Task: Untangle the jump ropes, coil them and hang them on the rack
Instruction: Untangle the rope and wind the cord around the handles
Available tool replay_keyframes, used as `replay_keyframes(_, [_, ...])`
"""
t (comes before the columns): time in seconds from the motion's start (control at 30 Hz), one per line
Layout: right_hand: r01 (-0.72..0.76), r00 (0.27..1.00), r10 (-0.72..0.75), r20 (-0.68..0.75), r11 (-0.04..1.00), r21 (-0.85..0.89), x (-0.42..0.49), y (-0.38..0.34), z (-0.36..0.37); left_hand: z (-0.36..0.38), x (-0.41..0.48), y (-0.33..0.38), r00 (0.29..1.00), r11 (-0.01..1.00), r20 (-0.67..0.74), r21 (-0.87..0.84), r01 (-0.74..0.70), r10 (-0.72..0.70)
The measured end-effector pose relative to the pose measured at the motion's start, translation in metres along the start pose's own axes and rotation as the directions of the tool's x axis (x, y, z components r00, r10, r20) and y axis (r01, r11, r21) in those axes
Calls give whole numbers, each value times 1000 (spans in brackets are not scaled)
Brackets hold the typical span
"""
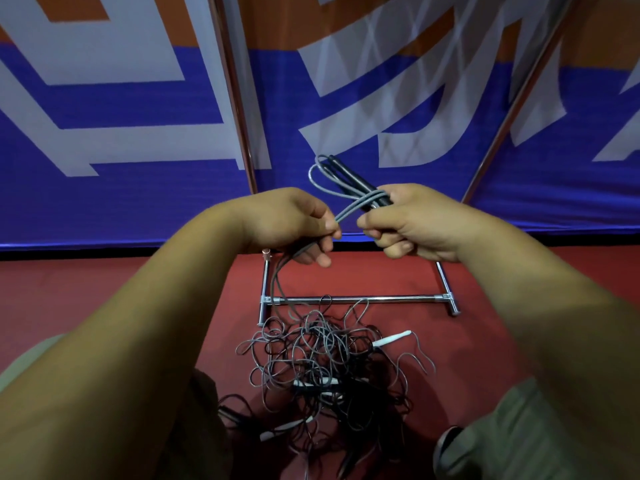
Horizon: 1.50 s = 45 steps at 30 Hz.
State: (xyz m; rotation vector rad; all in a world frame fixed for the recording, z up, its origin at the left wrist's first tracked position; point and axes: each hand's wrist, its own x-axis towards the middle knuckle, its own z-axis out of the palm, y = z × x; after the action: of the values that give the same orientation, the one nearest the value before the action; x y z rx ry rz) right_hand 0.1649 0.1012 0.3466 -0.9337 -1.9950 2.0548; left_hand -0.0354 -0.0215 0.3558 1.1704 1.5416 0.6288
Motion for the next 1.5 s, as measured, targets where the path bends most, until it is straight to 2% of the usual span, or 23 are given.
replay_keyframes(0.07, [2,1000,-2,13,998,66,-2,-3,3,3,2,0,1000,1000,-5,27,-14,14])
replay_keyframes(0.2, [-9,987,37,-155,984,176,3,-4,4,6,0,3,985,993,128,9,-113,111])
replay_keyframes(0.27, [-17,980,53,-190,982,187,4,-3,7,5,-1,4,973,991,189,2,-134,131])
replay_keyframes(0.4, [-4,972,60,-227,971,240,3,-8,14,2,-1,1,968,997,239,-4,-75,74])
replay_keyframes(0.5, [-1,970,63,-235,967,253,3,-10,12,2,4,-6,978,999,207,38,16,-24])
replay_keyframes(0.67, [-69,987,95,-130,979,192,-1,-12,13,7,14,-16,993,982,68,172,83,-96])
replay_keyframes(0.73, [-99,992,110,-63,983,154,-4,-13,14,8,15,-19,998,944,12,326,55,-62])
replay_keyframes(0.8, [-133,991,129,41,986,104,-9,-15,14,8,16,-20,997,917,-69,400,6,24])
replay_keyframes(0.87, [-161,975,153,160,986,40,-16,-16,15,2,14,-22,974,925,-164,370,-88,158])
replay_keyframes(0.9, [-173,961,171,220,985,-8,-20,-17,15,-3,13,-23,958,921,-164,351,-167,236])
replay_keyframes(0.97, [-208,918,230,324,973,-103,-27,-17,17,-14,9,-22,936,895,-63,320,-310,347])
replay_keyframes(1.07, [-279,845,323,426,946,-164,-30,-12,18,-12,6,-17,958,956,-53,92,-278,283])
replay_keyframes(1.13, [-311,817,363,449,932,-188,-28,-6,22,-9,9,-15,959,962,-77,52,-268,272])
replay_keyframes(1.3, [-340,836,420,352,902,-267,-19,10,27,-7,6,-4,955,944,-36,163,-286,295])
replay_keyframes(1.4, [-362,851,442,283,885,-293,-13,17,26,-2,3,6,957,914,-39,309,-263,288])
replay_keyframes(1.5, [-370,890,417,183,896,-244,-4,23,23,-3,0,8,963,858,-48,467,-212,264])
